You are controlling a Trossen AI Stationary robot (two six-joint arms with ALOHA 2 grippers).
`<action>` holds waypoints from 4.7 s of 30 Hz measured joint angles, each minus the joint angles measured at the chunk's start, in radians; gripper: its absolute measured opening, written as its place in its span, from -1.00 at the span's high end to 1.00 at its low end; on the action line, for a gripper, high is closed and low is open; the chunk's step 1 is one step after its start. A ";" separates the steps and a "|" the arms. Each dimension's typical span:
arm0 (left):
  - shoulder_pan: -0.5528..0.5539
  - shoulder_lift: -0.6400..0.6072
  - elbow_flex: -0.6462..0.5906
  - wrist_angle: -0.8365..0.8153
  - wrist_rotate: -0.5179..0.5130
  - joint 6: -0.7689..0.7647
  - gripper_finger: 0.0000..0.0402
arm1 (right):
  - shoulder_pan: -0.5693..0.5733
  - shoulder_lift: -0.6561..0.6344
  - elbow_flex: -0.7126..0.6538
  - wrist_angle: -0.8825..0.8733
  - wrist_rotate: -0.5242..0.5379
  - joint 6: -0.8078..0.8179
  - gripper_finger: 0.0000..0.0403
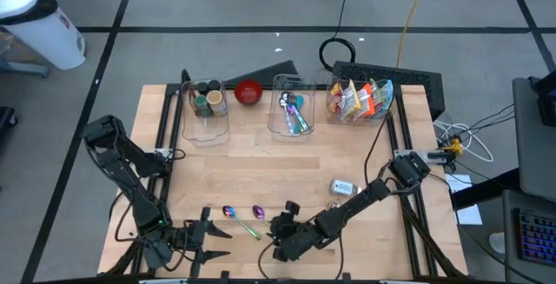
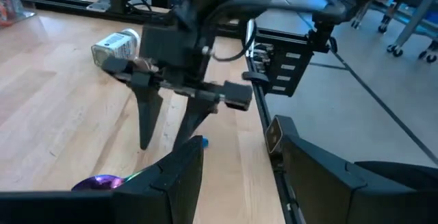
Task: Pick & Place Food Item
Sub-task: Put the right violet spoon into the middle transparent bin
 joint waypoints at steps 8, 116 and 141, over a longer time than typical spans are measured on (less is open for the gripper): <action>-0.002 0.000 0.000 0.000 -0.001 0.003 -0.04 | -0.028 0.000 0.000 -0.089 -0.045 0.052 0.17; 0.155 -0.166 0.020 -0.253 0.291 0.398 -0.04 | -0.304 0.029 -0.047 0.146 -0.494 -0.312 0.33; 0.155 -0.166 0.020 -0.248 0.290 0.392 -0.04 | -0.346 0.019 -0.046 0.127 -0.537 -0.304 0.99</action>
